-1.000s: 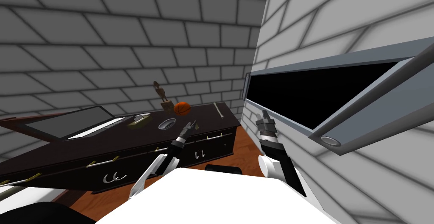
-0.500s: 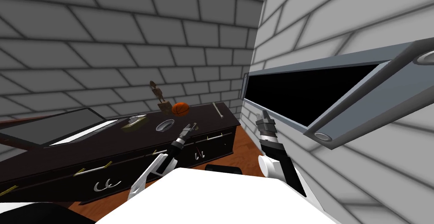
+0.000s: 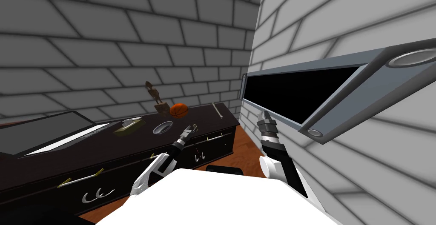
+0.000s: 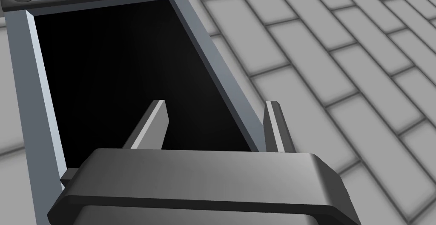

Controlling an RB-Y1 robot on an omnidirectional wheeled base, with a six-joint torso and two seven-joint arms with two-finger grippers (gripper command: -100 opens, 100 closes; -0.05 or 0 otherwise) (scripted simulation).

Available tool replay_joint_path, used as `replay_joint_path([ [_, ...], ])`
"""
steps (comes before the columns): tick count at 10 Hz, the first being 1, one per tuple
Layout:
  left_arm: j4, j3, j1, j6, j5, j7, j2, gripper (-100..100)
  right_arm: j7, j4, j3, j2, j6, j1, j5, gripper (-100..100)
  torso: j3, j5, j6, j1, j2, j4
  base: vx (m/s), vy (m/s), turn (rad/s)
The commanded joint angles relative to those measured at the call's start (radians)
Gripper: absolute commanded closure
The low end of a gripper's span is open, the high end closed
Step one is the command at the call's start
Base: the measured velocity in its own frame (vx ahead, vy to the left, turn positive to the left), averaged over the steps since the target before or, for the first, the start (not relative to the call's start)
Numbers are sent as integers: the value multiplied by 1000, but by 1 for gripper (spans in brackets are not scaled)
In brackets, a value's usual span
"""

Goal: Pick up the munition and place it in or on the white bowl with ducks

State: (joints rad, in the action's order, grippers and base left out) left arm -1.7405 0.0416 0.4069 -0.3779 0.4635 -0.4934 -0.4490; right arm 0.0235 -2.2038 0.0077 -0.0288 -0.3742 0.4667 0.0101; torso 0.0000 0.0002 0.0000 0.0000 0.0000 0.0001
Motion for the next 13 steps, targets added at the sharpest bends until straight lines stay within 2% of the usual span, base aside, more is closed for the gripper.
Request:
replay_joint_path([
  [1, 31, 3, -12, -12, 24, -9, -9, -100, 0, 0, 0, 0, 0, 0, 0, 0, 0, 0, 0, 0, 0, 0, -10, 2, -79],
  [6, 133, 15, -52, -55, 93, -37, -37, -100, 0, 0, 0, 0, 0, 0, 0, 0, 0, 0, 0, 0, 0, 0, -9, 8, -63],
  [7, 122, 13, -48, -50, 86, -34, -30, -100, 0, 0, 0, 0, 0, 0, 0, 0, 0, 0, 0, 0, 0, 0, -3, 6, -10],
  [8, 124, 14, -48, -52, 87, -36, -31, 0, 0, 0, 0, 0, 0, 0, 0, 0, 0, 0, 0, 0, 0, 0, 0, 0, 0],
  [9, 157, 36, -66, -53, 79, -32, -38, -100, 0, 0, 0, 0, 0, 0, 0, 0, 0, 0, 0, 0, 0, 0, -30, -20, -195],
  [13, 256, 103, -121, -58, 53, -21, -60, -100, 0, 0, 0, 0, 0, 0, 0, 0, 3, -1, 1, -4, 5, 1, -75, -46, -238],
])
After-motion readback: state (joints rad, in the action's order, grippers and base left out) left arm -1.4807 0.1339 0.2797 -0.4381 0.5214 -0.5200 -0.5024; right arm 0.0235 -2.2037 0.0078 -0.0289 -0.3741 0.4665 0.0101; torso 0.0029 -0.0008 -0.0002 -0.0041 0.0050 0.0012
